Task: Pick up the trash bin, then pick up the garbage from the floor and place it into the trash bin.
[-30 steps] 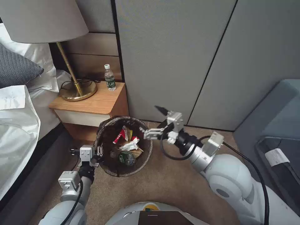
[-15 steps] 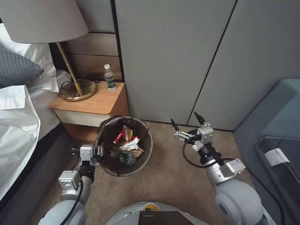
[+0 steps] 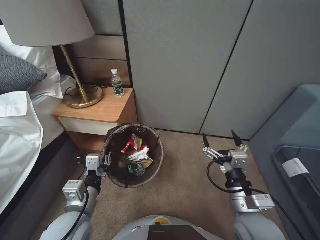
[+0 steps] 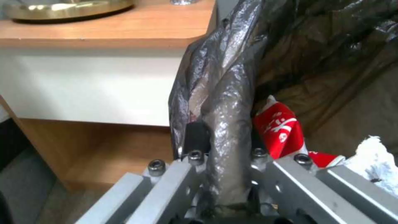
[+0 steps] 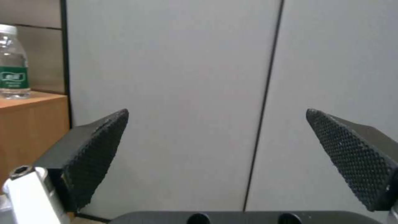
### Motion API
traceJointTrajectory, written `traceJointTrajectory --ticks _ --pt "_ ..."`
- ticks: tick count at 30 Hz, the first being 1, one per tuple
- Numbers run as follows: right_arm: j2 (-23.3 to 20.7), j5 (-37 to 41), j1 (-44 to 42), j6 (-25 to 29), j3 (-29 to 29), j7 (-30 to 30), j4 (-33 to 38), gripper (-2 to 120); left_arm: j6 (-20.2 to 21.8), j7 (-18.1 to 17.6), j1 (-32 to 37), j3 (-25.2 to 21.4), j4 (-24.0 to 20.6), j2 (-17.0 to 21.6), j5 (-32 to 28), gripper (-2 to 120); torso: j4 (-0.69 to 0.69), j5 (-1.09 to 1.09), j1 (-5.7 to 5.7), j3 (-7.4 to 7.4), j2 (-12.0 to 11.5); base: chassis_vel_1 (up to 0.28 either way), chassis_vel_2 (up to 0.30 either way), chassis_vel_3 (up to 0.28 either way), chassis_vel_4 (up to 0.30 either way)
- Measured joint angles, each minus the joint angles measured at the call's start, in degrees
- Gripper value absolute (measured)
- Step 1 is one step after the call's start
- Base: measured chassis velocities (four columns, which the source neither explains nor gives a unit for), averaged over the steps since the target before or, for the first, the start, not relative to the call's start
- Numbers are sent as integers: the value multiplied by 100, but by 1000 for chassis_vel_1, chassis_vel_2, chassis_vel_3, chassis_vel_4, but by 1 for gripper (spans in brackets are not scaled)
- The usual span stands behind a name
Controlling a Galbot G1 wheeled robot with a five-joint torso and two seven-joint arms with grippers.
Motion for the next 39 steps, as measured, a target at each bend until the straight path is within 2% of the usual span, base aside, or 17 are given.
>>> traceJointTrajectory --ticks 10,39 --pt "294 -70 -155 136 74 -84 -46 100 52 -1 34 -8 0 -29 -42 3 0 0 0 0 0 0 0 0 0" --pt "166 12 -55 -4 -30 -58 -104 100 112 32 -15 -18 0 -52 -48 3 0 1 0 0 0 10 8 9 9"
